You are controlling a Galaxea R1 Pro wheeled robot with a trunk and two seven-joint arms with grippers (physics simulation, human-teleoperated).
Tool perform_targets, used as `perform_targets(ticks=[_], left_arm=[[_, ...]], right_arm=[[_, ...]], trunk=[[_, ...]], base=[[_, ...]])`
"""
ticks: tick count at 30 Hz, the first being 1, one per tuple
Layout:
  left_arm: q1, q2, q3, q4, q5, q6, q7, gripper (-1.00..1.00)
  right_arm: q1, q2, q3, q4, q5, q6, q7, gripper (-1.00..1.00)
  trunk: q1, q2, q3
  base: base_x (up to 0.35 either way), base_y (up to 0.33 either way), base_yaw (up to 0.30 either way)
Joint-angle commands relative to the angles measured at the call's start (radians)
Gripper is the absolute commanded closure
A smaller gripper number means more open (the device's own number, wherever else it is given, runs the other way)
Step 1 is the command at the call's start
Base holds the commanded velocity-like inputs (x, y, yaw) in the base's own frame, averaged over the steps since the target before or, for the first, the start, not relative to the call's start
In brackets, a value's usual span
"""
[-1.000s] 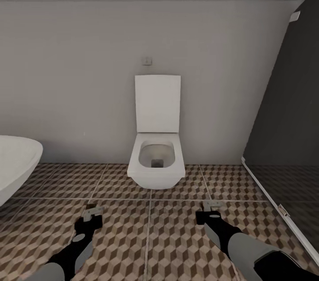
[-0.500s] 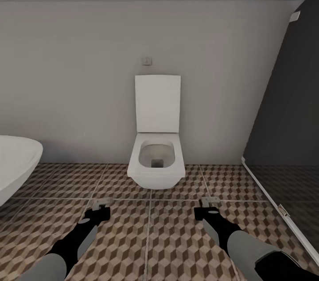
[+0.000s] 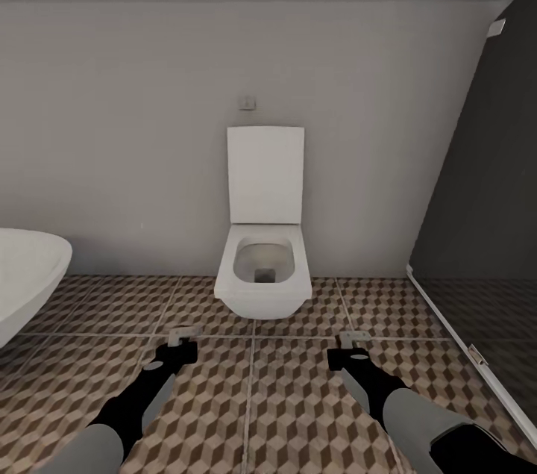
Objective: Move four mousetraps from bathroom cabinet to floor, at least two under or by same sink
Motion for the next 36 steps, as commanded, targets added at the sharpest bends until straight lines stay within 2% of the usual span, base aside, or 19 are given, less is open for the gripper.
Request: perform_targets(ticks=[1, 7, 19, 28, 36], left_arm=[[0.000, -0.003, -0.008, -0.003, 0.007, 0.005, 0.010, 1.00], [0.000, -0.012, -0.007, -0.005, 0.007, 0.006, 0.020, 1.00], [0.000, -0.013, -0.002, -0.007, 0.007, 0.004, 0.022, 1.00], [0.000, -0.014, 0.002, -0.009, 0.008, -0.005, 0.028, 1.00], [0.000, -0.014, 0.003, -0.009, 0.011, -0.003, 0.030, 1.00]], right_arm=[[0.000, 0.000, 0.008, -0.003, -0.009, 0.006, -0.007, 1.00], [0.000, 0.000, 0.008, -0.004, -0.009, 0.006, -0.012, 1.00], [0.000, 0.000, 0.008, -0.004, -0.009, 0.004, -0.013, 1.00], [0.000, 0.000, 0.008, -0.004, -0.009, 0.004, -0.013, 1.00], [0.000, -0.001, 0.006, -0.004, -0.009, 0.005, -0.013, 1.00]], trunk=[[0.000, 0.000, -0.001], [0.002, -0.002, -0.020], [0.007, -0.004, -0.067], [0.007, -0.004, -0.067], [0.011, -0.006, -0.098]], base=[[0.000, 0.000, 0.000], [0.000, 0.000, 0.000], [0.000, 0.000, 0.000], [0.000, 0.000, 0.000], [0.000, 0.000, 0.000]])
